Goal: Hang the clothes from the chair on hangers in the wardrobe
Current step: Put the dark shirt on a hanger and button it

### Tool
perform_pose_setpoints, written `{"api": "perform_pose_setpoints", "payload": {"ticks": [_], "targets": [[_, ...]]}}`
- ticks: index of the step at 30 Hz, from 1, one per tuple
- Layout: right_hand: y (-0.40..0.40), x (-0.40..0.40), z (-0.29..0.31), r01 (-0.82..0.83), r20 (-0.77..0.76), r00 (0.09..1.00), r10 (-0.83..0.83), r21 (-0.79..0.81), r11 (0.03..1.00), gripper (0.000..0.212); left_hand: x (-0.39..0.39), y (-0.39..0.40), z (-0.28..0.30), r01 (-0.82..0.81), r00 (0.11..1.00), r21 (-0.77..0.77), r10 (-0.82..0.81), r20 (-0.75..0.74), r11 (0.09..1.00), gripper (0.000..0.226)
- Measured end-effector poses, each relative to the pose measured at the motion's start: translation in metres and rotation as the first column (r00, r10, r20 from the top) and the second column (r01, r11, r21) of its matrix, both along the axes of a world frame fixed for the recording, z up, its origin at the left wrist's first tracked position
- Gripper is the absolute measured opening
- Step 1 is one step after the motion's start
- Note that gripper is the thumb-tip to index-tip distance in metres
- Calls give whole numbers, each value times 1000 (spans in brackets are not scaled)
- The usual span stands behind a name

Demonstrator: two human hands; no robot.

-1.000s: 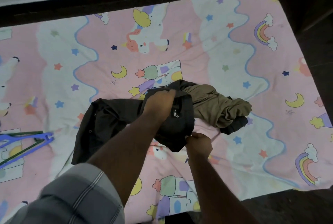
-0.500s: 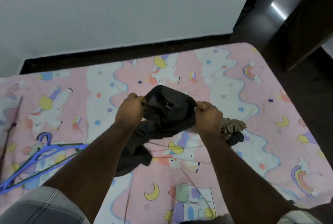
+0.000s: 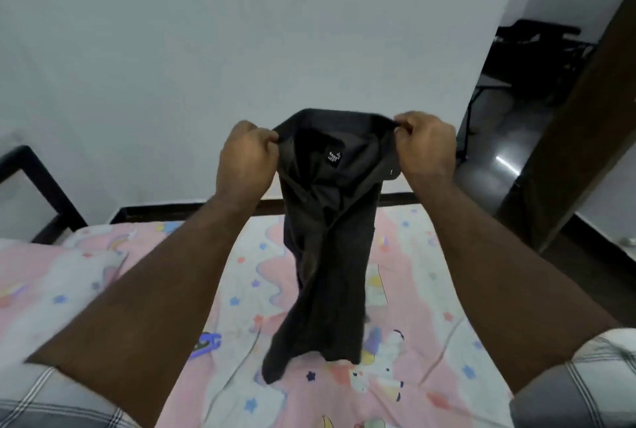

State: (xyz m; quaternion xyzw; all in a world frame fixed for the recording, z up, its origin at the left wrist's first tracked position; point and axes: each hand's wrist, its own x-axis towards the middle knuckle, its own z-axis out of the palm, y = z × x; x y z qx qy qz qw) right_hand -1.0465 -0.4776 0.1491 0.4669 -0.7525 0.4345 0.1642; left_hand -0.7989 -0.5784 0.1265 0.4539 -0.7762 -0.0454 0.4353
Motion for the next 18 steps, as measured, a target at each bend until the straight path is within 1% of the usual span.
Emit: {"api": "perform_pose_setpoints", "payload": {"ticks": [1,2,4,5,6,8,9,10,12,13,16,18], "targets": [[4,5,11,-11,-18,1000,11,-21,1000,33,8,3,10,-9,999,-31,8,-33,999,30],[8,12,18,-26,-42,999,26,-5,1000,34,15,6,16,-13,999,-41,11,-39,999,31],[17,23,23,-60,-87,994,66,74,995,36,30,13,19,-12,1000,-14,12,6,1000,31],[22,27,25,-69,-92,993,76,80,994,36,36,17,20,-13,1000,-1,13,13,1000,31],[26,29,29,-70,-85,994,74,52,996,36,42,22,22,-18,1000,-5,18,-2,1000,31],[32,33,39,-62,-64,996,59,-52,997,34,52,28,29,-37,998,-43,35,-57,998,31],[33,35,41,-61,-56,997,57,-73,995,33,57,31,31,-47,996,-57,43,-72,997,31],[35,38,40,-63,-52,997,60,-50,997,33,61,32,32,-55,996,-55,51,-67,997,31],[37,46,31,-72,-61,995,76,67,995,33,68,35,27,-65,998,-31,65,-24,997,31],[39,49,25,-79,-65,994,85,99,992,33,72,36,22,-73,997,-14,73,-9,997,31],[43,55,10,-97,-32,994,101,101,990,32,83,38,0,-97,995,49,97,2,994,31],[45,64,-7,-117,-21,992,122,166,979,32,86,41,-17,-101,994,94,98,37,990,31]]}}
